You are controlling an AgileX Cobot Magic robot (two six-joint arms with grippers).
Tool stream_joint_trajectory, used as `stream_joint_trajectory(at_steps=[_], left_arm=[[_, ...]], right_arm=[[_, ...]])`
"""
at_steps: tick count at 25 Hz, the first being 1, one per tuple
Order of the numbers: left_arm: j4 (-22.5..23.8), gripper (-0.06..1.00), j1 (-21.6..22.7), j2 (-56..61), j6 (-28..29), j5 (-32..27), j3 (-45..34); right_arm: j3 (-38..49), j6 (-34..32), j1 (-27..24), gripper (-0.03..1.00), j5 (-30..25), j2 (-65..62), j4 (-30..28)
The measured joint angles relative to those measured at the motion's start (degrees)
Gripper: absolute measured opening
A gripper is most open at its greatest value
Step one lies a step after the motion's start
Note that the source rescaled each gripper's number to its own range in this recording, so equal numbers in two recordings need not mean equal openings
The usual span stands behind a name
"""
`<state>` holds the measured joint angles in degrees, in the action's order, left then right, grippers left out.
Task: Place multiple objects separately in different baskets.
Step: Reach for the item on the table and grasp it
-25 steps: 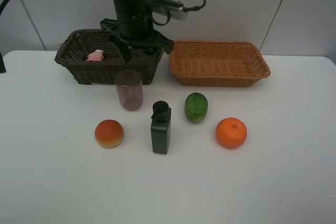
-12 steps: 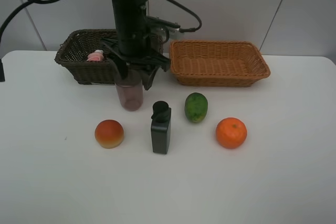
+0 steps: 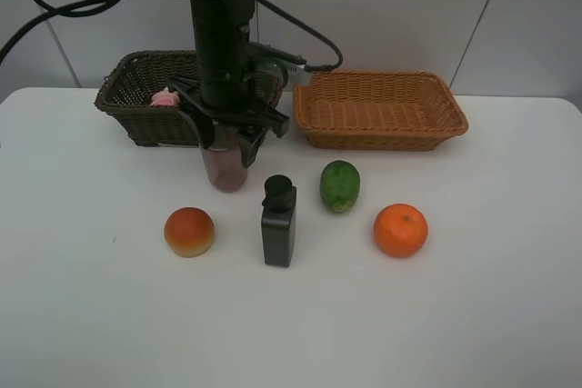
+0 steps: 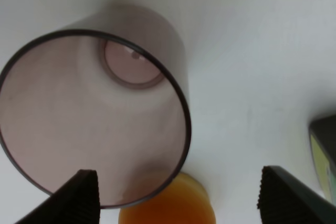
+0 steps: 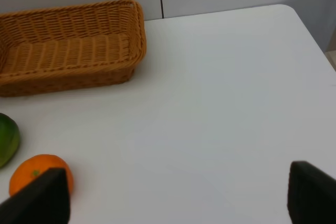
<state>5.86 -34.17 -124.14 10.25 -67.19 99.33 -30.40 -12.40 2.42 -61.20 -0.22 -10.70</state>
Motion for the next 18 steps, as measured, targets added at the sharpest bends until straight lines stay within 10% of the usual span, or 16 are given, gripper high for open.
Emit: stream_joint_trajectory(at_steps=[18], left_arm=[[0.0, 0.81, 0.0, 0.0, 0.1, 4.0, -0.1]], right_arm=[[0.0, 0.0, 0.0, 0.75, 0.0, 0.0, 0.0]])
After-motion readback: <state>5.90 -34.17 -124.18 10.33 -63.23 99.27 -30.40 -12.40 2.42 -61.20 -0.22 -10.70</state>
